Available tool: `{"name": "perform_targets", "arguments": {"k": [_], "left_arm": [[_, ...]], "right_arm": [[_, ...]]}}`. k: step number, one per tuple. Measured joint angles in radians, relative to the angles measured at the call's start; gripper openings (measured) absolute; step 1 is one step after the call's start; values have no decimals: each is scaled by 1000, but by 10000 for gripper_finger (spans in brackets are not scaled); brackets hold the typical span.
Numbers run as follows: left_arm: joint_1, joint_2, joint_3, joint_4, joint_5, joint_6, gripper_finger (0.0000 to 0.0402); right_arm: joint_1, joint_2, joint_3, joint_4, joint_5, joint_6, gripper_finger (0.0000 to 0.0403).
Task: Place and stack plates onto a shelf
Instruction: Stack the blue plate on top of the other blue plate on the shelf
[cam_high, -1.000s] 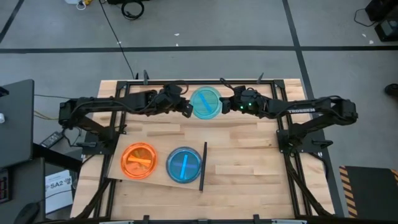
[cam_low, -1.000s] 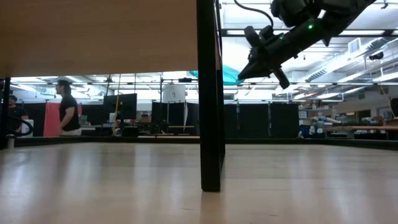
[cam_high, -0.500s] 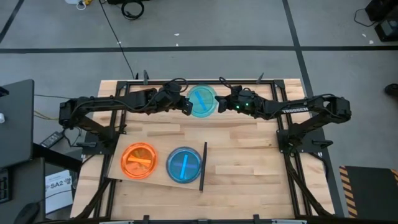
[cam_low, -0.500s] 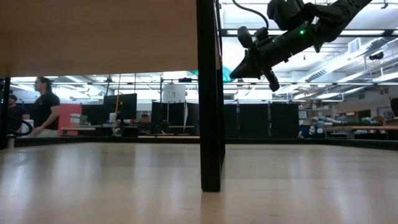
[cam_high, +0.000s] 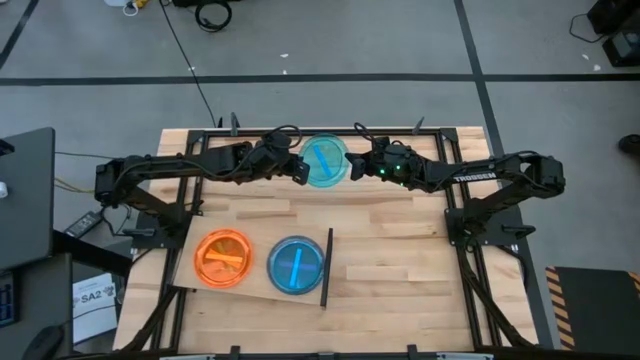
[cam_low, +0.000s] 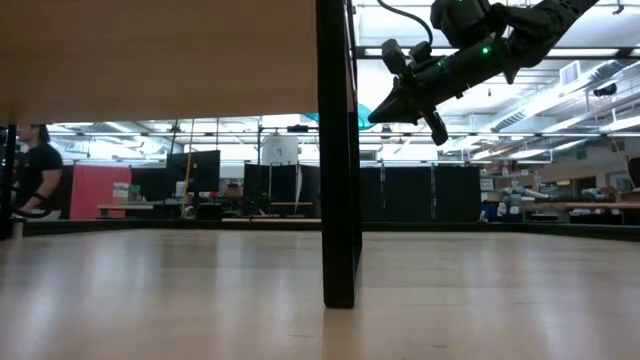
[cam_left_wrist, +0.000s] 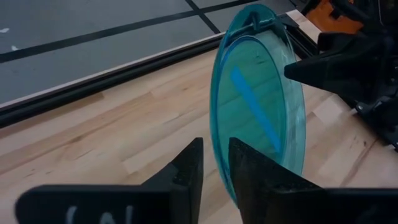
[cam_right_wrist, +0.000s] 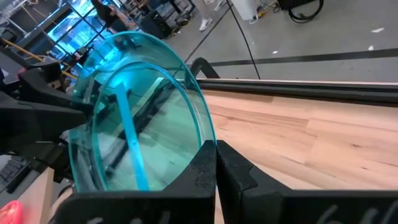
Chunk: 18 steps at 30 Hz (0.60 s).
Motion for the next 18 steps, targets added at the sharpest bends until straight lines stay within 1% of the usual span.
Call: {"name": "perform_targets", "arguments": {"k": [5,11,15,18], "left_arm": [[0,0,0,0,0,0,53],[0,0,0,0,-4,0,27],[1,0,0,-1,-5,3,15],[0,0,0,-1,-5,7,14]], "right_arm": [[0,0,0,0,0,0,5],[0,0,0,0,0,0,5],[0,0,0,0,0,0,12],[0,0,0,0,0,0,18]]}}
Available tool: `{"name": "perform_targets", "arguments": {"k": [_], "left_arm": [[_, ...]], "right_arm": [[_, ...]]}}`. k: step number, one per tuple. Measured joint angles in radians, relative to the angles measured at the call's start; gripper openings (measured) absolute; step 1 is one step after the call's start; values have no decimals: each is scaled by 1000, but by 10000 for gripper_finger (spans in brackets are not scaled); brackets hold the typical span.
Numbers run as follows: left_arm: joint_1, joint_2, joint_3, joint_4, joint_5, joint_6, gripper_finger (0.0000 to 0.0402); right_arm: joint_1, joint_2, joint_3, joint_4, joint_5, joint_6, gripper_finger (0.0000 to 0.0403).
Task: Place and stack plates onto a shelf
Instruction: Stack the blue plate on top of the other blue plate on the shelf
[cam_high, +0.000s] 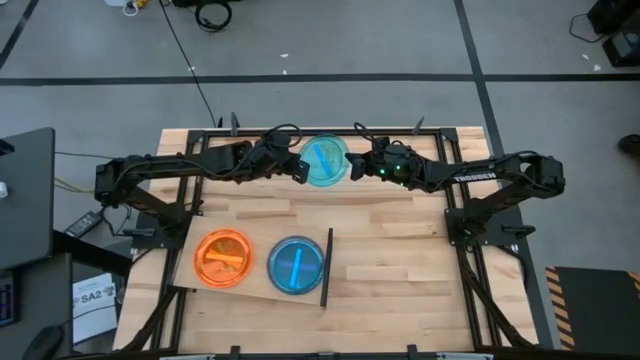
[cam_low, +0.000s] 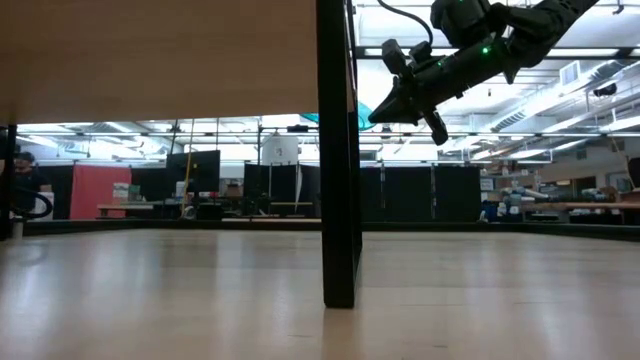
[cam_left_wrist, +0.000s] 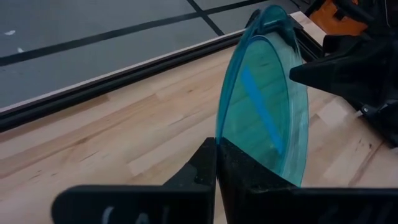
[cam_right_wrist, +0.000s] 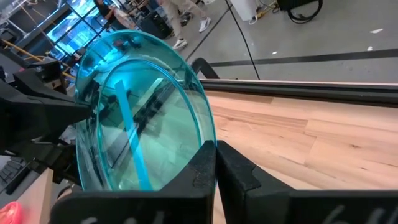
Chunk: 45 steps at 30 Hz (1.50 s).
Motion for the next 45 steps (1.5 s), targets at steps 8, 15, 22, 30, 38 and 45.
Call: {"name": "perform_targets", "arguments": {"k": [8,15,22,30,38,45], "left_arm": [[0,0,0,1,-8,2,13],[0,0,0,1,-8,1,12],[0,0,0,1,-7,1,12],[-1,0,0,2,-4,4,12],[-1,0,0,2,-4,4,12],[-1,0,0,0,-4,4,12]], "right_arm": [[0,0,0,0,0,1,21],[0,0,0,0,-6,0,23],[0,0,0,0,-26,0,26],[0,0,0,1,-27,-7,47],[0,0,0,1,-27,-8,94],[-9,-3,0,-3,-102,-119,106]]}}
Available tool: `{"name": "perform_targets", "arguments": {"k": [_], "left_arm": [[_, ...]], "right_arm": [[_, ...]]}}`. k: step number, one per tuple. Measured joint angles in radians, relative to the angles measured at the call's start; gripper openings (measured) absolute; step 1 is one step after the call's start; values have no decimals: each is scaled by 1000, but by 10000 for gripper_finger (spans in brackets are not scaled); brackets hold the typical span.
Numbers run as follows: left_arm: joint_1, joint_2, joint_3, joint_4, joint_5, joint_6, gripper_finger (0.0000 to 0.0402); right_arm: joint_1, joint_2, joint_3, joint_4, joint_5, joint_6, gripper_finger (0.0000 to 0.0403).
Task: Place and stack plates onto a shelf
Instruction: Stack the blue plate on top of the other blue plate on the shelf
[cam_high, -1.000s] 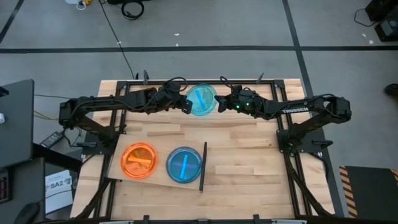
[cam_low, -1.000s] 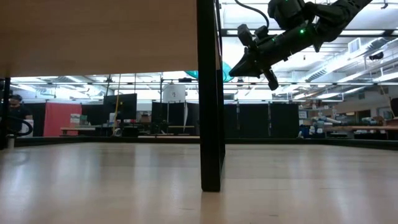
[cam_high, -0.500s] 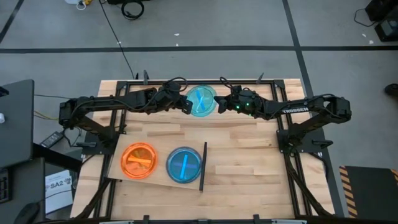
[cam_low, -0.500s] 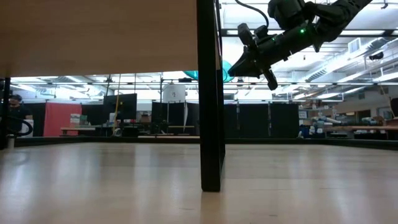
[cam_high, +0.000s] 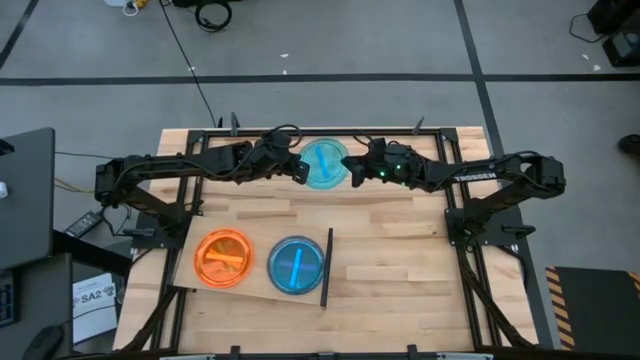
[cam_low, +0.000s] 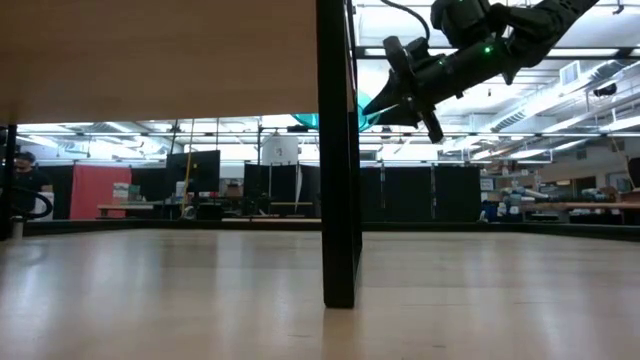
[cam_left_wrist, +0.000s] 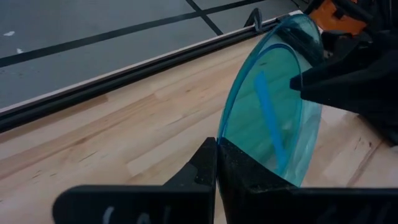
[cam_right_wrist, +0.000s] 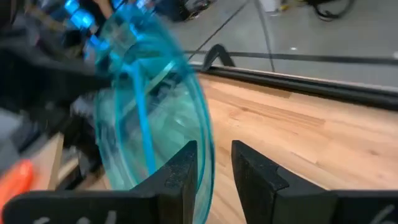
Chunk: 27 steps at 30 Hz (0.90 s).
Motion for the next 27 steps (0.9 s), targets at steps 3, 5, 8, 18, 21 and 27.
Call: {"name": "perform_targets", "arguments": {"k": [3,5,8,18,21,27], "left_arm": [[0,0,0,-1,-1,0,12],[0,0,0,-2,-1,-1,12],[0,0,0,-2,-1,-1,12],[0,0,0,-3,-1,-3,12],[0,0,0,-3,-1,-3,11],[0,0,0,-3,-1,-2,11]], "right_arm": [[-20,-14,0,-1,-52,-99,104],[-35,-29,0,-2,-79,-126,104],[-58,-62,0,-7,-115,-132,103],[-142,-247,0,-309,-193,-278,103],[-163,-335,0,-455,-193,-321,103],[-174,-543,0,-713,-194,-390,103]]}}
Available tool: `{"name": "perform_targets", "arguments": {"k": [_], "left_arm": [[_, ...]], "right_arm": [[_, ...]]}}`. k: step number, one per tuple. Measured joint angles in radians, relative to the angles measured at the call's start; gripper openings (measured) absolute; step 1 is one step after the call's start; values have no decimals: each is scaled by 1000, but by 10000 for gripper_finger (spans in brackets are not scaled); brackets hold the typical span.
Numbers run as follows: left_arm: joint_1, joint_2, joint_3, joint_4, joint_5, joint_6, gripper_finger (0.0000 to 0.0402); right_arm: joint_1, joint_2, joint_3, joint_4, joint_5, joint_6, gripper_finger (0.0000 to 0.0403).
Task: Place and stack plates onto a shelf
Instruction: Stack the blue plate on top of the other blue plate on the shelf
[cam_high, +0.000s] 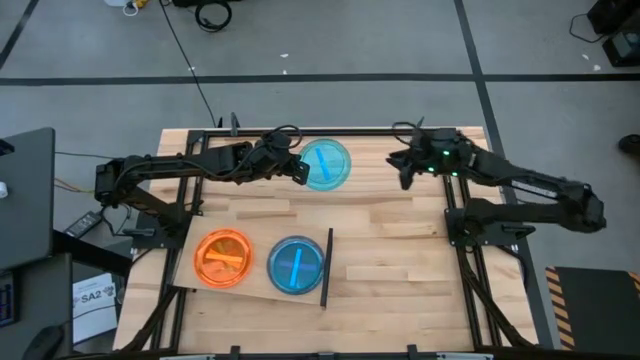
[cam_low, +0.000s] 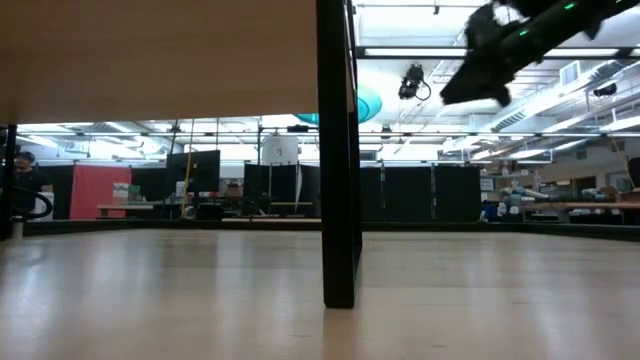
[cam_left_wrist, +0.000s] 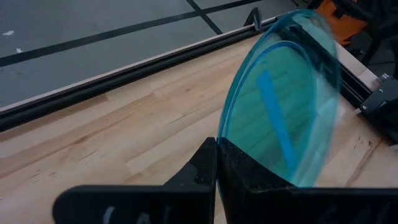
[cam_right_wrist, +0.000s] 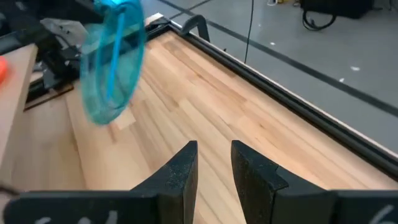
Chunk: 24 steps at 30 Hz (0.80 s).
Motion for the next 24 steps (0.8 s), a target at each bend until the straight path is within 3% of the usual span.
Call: {"name": "perform_targets", "arguments": {"k": [12,24], "left_arm": [[0,0,0,4,5,1,11],[0,-1,0,128,152,0,11]], "right_arm": [[60,-338,0,-238,-3,-93,103],[110,-547,-61,-291,-68,-91,103]]}}
